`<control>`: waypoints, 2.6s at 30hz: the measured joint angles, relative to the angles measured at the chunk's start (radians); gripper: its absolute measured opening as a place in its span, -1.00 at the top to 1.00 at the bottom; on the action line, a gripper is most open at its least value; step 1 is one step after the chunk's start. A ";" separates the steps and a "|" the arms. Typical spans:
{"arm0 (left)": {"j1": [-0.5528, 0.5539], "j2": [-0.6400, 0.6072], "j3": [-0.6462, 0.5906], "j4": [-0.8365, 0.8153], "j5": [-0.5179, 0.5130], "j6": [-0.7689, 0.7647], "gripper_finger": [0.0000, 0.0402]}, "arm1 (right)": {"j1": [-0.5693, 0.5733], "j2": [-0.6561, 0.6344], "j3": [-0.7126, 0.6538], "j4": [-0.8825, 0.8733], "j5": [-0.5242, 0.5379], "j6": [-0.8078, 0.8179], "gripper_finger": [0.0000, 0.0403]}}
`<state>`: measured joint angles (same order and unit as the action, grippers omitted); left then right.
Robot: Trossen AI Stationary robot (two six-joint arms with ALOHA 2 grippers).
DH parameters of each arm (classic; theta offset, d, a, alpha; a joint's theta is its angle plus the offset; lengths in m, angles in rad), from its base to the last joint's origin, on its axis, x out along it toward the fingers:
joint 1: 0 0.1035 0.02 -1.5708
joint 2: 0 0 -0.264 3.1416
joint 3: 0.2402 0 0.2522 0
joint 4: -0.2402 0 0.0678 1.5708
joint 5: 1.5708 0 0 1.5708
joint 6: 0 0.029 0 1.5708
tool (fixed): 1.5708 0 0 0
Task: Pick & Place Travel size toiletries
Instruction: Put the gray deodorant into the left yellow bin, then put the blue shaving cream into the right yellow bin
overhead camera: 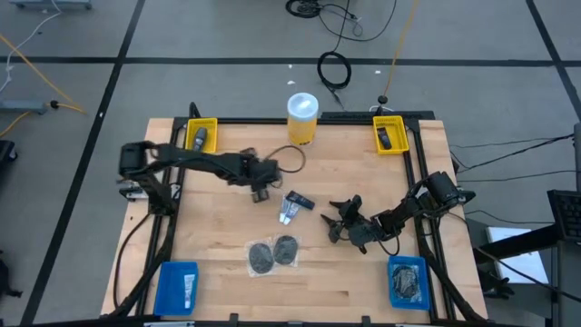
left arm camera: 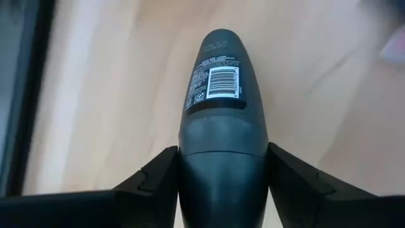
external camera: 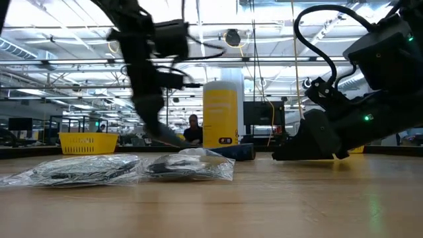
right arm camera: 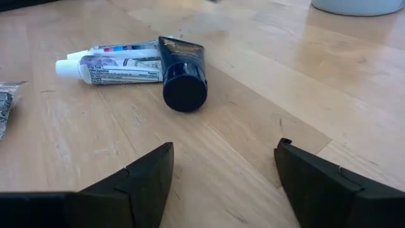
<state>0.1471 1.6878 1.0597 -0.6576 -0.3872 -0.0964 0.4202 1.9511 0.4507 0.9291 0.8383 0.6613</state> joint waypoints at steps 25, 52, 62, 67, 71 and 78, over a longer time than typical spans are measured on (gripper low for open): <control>0.657 -0.457 -0.332 -0.120 -0.052 -0.390 -0.03 | 0.001 0.000 0.000 0.002 -0.001 0.019 -0.31; 0.784 -0.457 -0.364 0.032 0.140 -0.271 -0.47 | 0.010 0.000 0.000 0.002 0.000 0.033 -0.32; 0.711 -0.558 -0.334 0.042 0.210 -0.200 -0.65 | 0.010 0.000 0.000 0.001 0.010 0.034 -0.32; 0.509 -0.672 -0.366 0.115 0.203 -0.244 -0.55 | 0.011 0.000 0.001 0.001 0.014 0.033 -0.32; 0.282 -0.724 -0.461 0.354 0.168 -0.269 -0.47 | 0.011 0.000 0.001 0.001 0.016 0.027 -0.32; -0.100 -0.646 -0.680 1.030 0.069 -0.149 -0.39 | 0.022 0.002 0.000 0.025 0.017 -0.022 -0.32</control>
<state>0.0470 1.0418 0.3794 0.3722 -0.3180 -0.2455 0.4420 1.9528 0.4511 0.9542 0.8552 0.6389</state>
